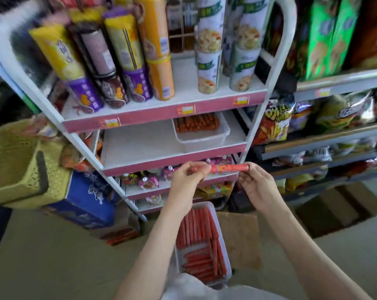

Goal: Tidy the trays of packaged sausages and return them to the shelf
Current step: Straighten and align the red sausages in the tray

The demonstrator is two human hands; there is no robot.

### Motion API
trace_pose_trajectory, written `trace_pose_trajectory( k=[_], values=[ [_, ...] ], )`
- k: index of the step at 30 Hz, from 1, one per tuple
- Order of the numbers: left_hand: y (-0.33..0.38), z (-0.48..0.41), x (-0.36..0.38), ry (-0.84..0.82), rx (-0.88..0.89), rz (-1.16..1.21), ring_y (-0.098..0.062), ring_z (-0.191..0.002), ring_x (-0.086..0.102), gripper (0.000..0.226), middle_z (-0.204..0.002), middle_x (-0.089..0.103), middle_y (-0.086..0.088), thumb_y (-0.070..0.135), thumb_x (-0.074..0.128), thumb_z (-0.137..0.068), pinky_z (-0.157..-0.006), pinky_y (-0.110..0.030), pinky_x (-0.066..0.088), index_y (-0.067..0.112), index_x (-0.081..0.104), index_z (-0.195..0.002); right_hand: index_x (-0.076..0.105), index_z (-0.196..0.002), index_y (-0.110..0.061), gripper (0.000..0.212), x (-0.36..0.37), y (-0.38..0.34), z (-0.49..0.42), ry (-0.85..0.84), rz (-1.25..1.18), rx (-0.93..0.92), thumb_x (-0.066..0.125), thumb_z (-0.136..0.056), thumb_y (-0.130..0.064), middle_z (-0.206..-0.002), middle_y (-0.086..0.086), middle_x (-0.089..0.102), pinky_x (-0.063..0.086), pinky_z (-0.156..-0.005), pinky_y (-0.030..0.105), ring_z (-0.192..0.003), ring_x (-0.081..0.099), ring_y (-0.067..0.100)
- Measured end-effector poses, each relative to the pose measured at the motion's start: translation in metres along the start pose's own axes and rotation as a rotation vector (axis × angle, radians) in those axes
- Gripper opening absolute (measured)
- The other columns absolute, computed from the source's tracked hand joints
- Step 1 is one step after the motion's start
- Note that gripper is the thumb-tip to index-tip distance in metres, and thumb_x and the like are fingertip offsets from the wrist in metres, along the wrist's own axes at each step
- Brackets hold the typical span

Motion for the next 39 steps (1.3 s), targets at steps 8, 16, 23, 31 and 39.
trace_pose_trajectory(
  k=[8,16,23,31,39],
  values=[
    [0.044,0.01,0.007,-0.138,0.347,0.06,-0.016,-0.107,0.062,0.017,-0.108,0.069,0.0,0.024,0.06,-0.09,-0.099,-0.035,0.045,0.015,0.067,-0.102,0.061,-0.101,0.002,0.018,0.059,-0.022,-0.003,-0.181,0.097,0.013,0.044,-0.096,0.0,-0.086,0.01,0.068,0.057,-0.074,0.023,-0.078,0.068,0.015],
    [0.072,0.006,0.005,-0.087,0.542,-0.387,-0.003,-0.09,0.063,0.008,-0.094,0.07,0.009,0.026,0.061,-0.091,-0.083,-0.02,0.05,0.026,0.067,-0.095,0.067,-0.107,-0.025,0.025,0.091,-0.049,0.015,-0.316,0.872,-0.252,0.063,-0.089,-0.009,-0.102,-0.004,0.07,0.052,-0.086,0.023,-0.097,0.065,0.008],
    [0.08,0.015,0.014,-0.04,0.826,-0.654,-0.001,-0.105,0.057,0.028,-0.115,0.067,0.008,0.03,0.064,-0.088,-0.086,0.0,0.037,0.021,0.068,-0.114,0.057,-0.095,-0.041,0.045,0.101,-0.048,0.023,-0.295,1.028,-0.595,0.06,-0.087,0.003,-0.09,-0.014,0.063,0.053,-0.079,0.026,-0.086,0.062,0.008],
    [0.079,0.028,0.013,-0.042,0.932,-0.592,-0.004,-0.115,0.055,0.045,-0.126,0.061,0.002,0.021,0.063,-0.089,-0.093,-0.005,0.039,0.026,0.049,-0.132,0.062,-0.099,-0.029,0.027,0.1,-0.044,0.027,-0.311,1.084,-0.561,0.061,-0.089,-0.004,-0.085,-0.011,0.067,0.055,-0.078,0.032,-0.081,0.065,0.01],
    [0.039,0.025,0.004,-0.093,1.069,-1.082,-0.03,-0.14,0.027,0.072,-0.153,0.026,-0.014,-0.008,0.06,-0.082,-0.11,-0.047,0.035,0.016,0.033,-0.145,0.041,-0.123,-0.022,0.037,0.096,-0.04,0.039,-0.31,0.719,-0.062,0.057,-0.093,-0.007,-0.07,0.017,0.063,0.048,-0.063,0.043,-0.06,0.057,0.026]
  ],
)
Point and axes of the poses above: each hand's wrist, its own z-axis away from the middle knuckle, its own x-axis out of the palm, y = z × x, the point moved 2 cm from there along -z, towards the middle knuckle
